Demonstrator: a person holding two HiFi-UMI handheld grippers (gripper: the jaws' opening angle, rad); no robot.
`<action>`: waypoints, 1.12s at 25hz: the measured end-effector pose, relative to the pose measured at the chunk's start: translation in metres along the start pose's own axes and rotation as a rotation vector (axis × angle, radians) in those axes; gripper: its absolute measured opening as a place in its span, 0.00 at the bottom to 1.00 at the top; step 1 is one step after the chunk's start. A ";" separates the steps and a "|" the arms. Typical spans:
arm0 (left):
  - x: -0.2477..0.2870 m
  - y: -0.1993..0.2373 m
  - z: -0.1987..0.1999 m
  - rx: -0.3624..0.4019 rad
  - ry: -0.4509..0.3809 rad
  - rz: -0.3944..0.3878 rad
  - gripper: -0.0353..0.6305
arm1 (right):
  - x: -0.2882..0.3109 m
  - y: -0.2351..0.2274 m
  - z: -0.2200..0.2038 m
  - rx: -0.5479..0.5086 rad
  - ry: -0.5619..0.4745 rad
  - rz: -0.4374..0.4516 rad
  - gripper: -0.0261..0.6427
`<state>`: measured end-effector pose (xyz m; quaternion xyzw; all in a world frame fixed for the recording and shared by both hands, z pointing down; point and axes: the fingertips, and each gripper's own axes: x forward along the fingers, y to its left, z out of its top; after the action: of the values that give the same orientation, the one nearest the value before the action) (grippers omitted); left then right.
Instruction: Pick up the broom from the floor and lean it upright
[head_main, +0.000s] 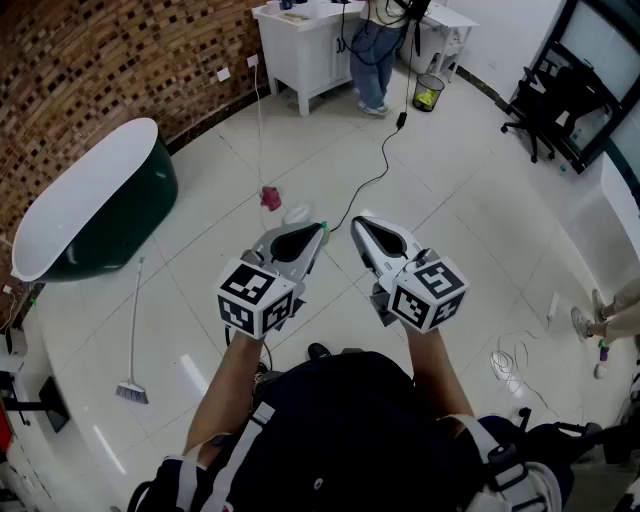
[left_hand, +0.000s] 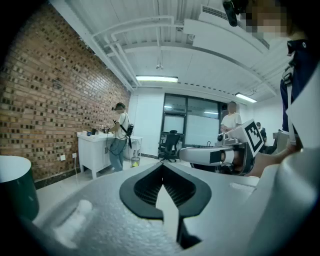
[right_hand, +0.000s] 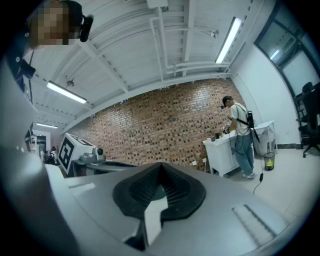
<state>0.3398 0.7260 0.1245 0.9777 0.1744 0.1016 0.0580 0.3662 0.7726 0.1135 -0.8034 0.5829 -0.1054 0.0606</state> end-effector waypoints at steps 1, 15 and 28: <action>-0.007 0.005 -0.002 -0.008 -0.001 0.028 0.06 | 0.005 0.005 -0.002 -0.002 0.010 0.027 0.04; -0.167 0.121 -0.027 -0.111 -0.061 0.542 0.05 | 0.140 0.136 -0.035 -0.100 0.175 0.524 0.04; -0.381 0.145 -0.079 -0.268 -0.107 1.011 0.05 | 0.202 0.340 -0.086 -0.150 0.309 0.999 0.04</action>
<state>0.0202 0.4622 0.1547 0.9275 -0.3370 0.0884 0.1352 0.0915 0.4760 0.1418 -0.4052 0.9027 -0.1387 -0.0408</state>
